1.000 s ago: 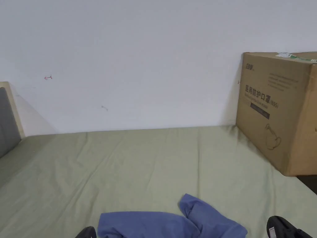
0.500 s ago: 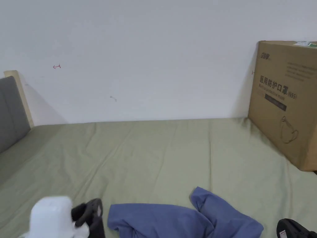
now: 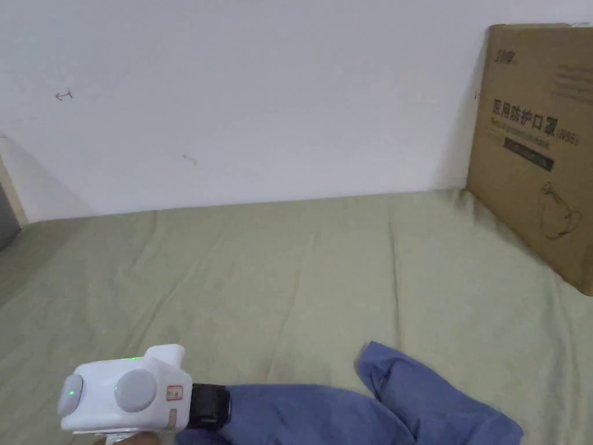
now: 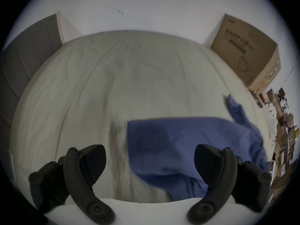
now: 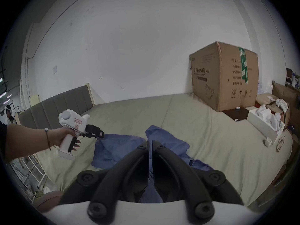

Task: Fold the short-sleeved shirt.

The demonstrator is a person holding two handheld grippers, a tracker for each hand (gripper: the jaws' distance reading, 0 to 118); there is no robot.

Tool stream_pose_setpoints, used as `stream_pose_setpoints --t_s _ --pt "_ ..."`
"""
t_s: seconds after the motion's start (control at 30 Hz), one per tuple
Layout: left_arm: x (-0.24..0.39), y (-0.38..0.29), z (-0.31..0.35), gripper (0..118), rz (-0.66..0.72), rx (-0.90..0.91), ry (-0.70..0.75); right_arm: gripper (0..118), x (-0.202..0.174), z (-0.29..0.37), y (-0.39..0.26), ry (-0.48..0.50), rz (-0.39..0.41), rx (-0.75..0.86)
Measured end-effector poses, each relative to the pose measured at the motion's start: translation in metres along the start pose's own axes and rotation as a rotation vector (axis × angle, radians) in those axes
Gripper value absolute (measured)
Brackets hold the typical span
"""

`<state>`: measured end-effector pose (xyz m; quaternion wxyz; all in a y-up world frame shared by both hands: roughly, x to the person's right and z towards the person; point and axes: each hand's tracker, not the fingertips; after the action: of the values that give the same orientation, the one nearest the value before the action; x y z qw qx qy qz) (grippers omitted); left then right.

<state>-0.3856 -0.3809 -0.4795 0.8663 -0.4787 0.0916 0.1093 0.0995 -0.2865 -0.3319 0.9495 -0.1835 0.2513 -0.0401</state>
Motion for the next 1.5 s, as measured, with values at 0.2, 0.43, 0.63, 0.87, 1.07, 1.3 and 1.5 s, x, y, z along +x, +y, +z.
stream_pose_setpoints --t_s 0.2,0.43,0.63,0.87,1.07,1.3,1.5 --pt "0.021 -0.032 -0.019 61 -0.131 0.192 0.094 4 0.009 -0.015 -0.005 -0.027 0.002 -0.024" --pt "0.056 -0.092 0.091 4 -0.119 0.51 -0.103 4 0.045 -0.088 0.046 0.129 -0.091 -0.177" --pt "0.063 -0.126 0.147 4 -0.11 0.596 -0.165 42 0.099 -0.22 0.069 0.137 -0.169 -0.602" --pt "0.055 -0.133 0.149 4 -0.112 0.581 -0.152 118 0.117 -0.299 0.036 -0.117 -0.056 -0.844" --pt "0.041 -0.132 0.154 4 -0.085 0.528 -0.159 5 0.083 -0.269 0.044 -0.044 0.09 -0.879" --pt "0.001 -0.1 0.219 4 -0.073 0.585 -0.124 5 0.098 -0.175 0.142 0.006 0.052 -0.577" --pt "-0.029 -0.034 0.288 4 -0.002 0.645 -0.059 5 0.113 -0.088 0.24 -0.082 0.003 -0.361"
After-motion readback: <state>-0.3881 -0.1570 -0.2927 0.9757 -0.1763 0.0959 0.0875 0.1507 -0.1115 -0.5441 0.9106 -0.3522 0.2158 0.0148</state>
